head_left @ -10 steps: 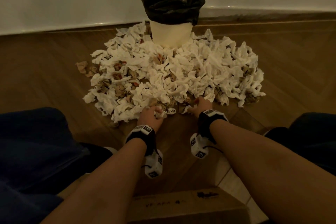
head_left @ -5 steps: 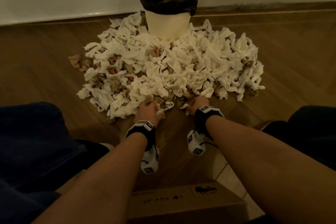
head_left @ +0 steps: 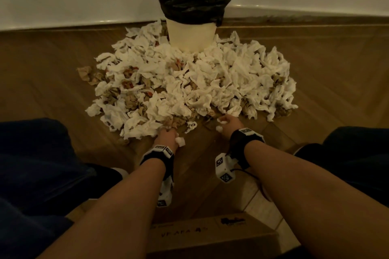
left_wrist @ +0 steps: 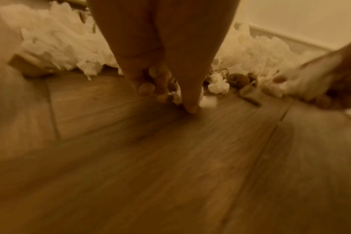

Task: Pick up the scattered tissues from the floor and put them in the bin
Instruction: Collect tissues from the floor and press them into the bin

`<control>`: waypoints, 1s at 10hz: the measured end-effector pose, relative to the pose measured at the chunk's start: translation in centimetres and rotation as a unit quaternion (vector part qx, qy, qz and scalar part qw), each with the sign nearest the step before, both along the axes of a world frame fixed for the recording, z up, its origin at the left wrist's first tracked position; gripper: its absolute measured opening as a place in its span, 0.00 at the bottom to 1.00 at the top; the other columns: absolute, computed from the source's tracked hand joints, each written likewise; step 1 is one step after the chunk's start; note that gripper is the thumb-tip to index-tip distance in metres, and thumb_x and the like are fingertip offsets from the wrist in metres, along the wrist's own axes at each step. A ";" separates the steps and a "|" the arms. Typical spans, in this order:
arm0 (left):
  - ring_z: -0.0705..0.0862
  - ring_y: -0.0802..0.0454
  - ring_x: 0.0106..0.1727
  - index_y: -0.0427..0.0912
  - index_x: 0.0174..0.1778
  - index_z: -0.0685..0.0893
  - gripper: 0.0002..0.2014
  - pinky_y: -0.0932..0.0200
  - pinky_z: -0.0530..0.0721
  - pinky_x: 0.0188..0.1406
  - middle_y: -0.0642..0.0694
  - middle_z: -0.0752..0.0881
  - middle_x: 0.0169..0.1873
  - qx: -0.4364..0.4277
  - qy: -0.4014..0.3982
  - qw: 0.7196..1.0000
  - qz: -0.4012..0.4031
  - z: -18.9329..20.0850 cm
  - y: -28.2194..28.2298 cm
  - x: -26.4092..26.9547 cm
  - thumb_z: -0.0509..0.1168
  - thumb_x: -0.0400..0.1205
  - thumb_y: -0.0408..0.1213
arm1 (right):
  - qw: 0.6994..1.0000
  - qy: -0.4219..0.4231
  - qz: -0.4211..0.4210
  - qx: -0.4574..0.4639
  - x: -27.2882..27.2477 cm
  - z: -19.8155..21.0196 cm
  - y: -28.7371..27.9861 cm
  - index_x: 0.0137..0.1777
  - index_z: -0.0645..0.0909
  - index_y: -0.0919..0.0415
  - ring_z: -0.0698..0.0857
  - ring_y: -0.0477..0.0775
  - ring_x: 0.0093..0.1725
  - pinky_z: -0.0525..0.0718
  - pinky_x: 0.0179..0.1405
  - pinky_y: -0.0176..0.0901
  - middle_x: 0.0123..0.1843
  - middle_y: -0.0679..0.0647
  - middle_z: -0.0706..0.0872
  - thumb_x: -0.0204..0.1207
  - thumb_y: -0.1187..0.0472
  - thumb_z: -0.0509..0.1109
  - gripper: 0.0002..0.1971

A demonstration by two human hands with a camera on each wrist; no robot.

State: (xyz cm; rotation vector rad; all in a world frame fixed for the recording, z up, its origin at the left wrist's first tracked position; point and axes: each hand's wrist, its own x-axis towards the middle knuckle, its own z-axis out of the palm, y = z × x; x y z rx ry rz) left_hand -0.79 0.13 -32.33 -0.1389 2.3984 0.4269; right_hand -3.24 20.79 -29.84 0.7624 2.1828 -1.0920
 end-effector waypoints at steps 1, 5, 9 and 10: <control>0.70 0.36 0.72 0.36 0.79 0.61 0.26 0.48 0.72 0.70 0.33 0.63 0.75 -0.009 -0.031 0.999 0.017 0.1 -0.5 0.1 0.57 0.85 0.39 | 1.000 -0.007 -0.025 -0.009 0.1 0.2 0.4 0.41 0.79 0.56 0.80 0.52 0.38 0.83 0.40 0.46 0.48 0.56 0.80 0.81 0.67 0.60 0.10; 0.79 0.38 0.61 0.44 0.66 0.76 0.16 0.48 0.79 0.58 0.36 0.80 0.62 0.091 0.071 0.993 0.032 2.9 0.8 -0.7 0.52 0.85 0.32 | 0.997 0.021 -0.068 0.021 -0.2 2.1 0.3 0.55 0.82 0.68 0.84 0.62 0.46 0.84 0.58 0.60 0.47 0.65 0.85 0.84 0.52 0.58 0.19; 0.80 0.47 0.43 0.41 0.70 0.70 0.20 0.58 0.76 0.35 0.44 0.80 0.43 0.145 0.097 0.974 0.142 3.9 0.4 -1.3 0.52 0.83 0.23 | 0.990 -0.042 0.096 0.100 2.0 3.3 1.1 0.36 0.79 0.62 0.74 0.54 0.33 0.72 0.30 0.42 0.37 0.58 0.78 0.77 0.49 0.68 0.16; 0.79 0.48 0.42 0.41 0.66 0.75 0.16 0.56 0.75 0.38 0.42 0.82 0.44 0.167 0.129 0.962 0.171 3.6 0.5 -1.2 0.49 0.86 0.28 | 0.988 -0.055 0.109 0.090 2.6 2.0 0.9 0.33 0.75 0.57 0.79 0.56 0.42 0.83 0.48 0.50 0.39 0.55 0.77 0.76 0.58 0.70 0.12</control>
